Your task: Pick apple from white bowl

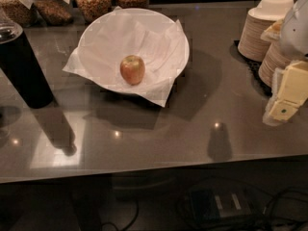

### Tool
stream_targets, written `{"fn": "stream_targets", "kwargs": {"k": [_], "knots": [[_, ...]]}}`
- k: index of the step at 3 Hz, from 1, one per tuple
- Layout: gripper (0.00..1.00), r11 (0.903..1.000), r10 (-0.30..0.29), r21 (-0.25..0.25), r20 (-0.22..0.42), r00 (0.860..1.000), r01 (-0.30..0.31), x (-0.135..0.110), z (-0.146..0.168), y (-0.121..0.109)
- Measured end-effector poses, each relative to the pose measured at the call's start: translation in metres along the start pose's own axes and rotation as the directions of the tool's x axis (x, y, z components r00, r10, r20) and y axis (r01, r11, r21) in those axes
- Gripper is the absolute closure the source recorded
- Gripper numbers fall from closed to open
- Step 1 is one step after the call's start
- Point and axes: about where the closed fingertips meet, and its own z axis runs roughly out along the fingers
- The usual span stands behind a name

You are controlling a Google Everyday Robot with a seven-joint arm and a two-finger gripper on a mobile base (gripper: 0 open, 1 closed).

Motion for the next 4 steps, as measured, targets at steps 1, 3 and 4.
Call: {"fn": "stream_targets", "kwargs": {"k": [1,3,4], "knots": [[0.0,1.0,0.0,0.0,0.0,1.0,0.0,0.0,0.0,0.0],[0.0,0.9978,-0.037,0.059,0.123,0.992,0.03,-0.04,0.002,-0.016],[0.0,0.9945,-0.062,0.096,0.225,0.972,0.042,-0.08,0.005,-0.036]]}}
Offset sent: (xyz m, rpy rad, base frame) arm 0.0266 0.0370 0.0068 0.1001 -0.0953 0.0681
